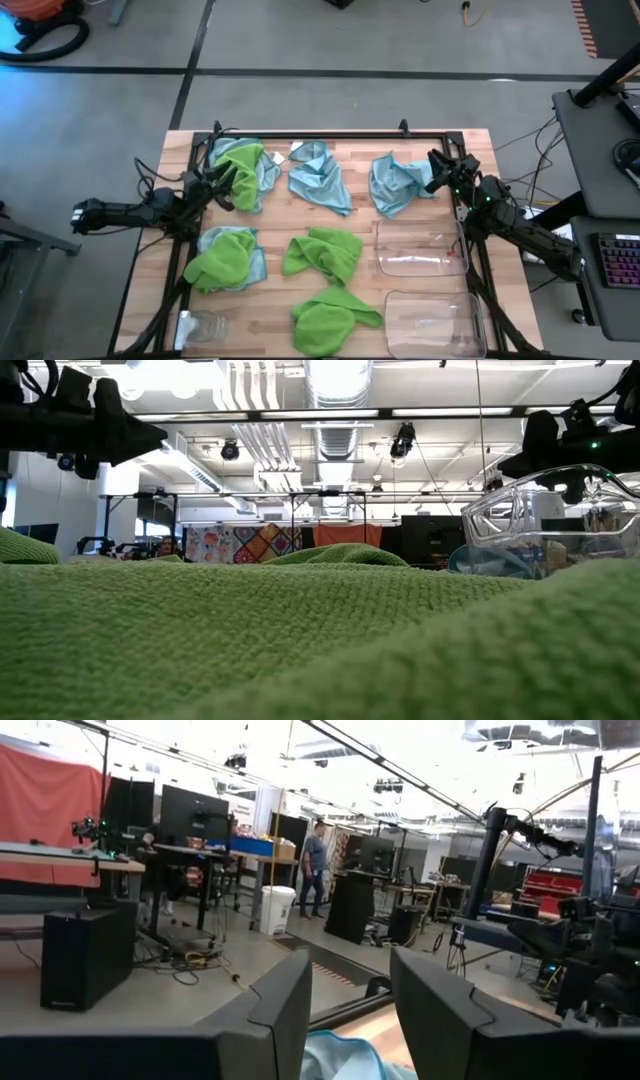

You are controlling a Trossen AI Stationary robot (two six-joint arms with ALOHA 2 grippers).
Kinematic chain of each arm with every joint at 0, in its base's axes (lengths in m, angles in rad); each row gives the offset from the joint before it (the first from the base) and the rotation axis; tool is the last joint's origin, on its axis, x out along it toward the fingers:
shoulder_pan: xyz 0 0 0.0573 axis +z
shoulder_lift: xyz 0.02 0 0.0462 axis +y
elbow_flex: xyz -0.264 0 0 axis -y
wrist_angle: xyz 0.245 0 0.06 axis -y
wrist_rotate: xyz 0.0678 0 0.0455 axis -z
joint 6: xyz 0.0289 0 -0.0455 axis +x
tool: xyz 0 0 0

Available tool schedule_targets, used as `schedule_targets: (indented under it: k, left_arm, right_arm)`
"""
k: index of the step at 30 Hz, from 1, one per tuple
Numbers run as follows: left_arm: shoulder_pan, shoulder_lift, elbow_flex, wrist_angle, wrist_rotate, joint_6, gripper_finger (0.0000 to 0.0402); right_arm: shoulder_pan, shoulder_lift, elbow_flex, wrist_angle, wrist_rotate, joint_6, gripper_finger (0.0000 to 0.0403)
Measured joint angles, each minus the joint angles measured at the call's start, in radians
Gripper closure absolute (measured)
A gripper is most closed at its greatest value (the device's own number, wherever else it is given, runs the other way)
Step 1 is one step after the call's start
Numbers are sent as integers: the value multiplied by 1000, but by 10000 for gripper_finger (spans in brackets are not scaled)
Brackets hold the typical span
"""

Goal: Sort microfiber towel by color & place in baskets
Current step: Put the green microfiber cloth into the top transparent bin

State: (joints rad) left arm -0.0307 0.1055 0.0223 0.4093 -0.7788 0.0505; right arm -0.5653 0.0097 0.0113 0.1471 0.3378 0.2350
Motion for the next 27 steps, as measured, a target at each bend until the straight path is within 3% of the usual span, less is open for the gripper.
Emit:
schedule_targets:
  k: [22, 27]
  left_arm:
    - [0, 0, 0, 2, -1, -7, 278]
    - [0, 0, 0, 2, -72, -4, 278]
  right_arm:
    - [0, 0, 0, 15, 4, 6, 321]
    - [0, 0, 0, 15, 3, 60, 321]
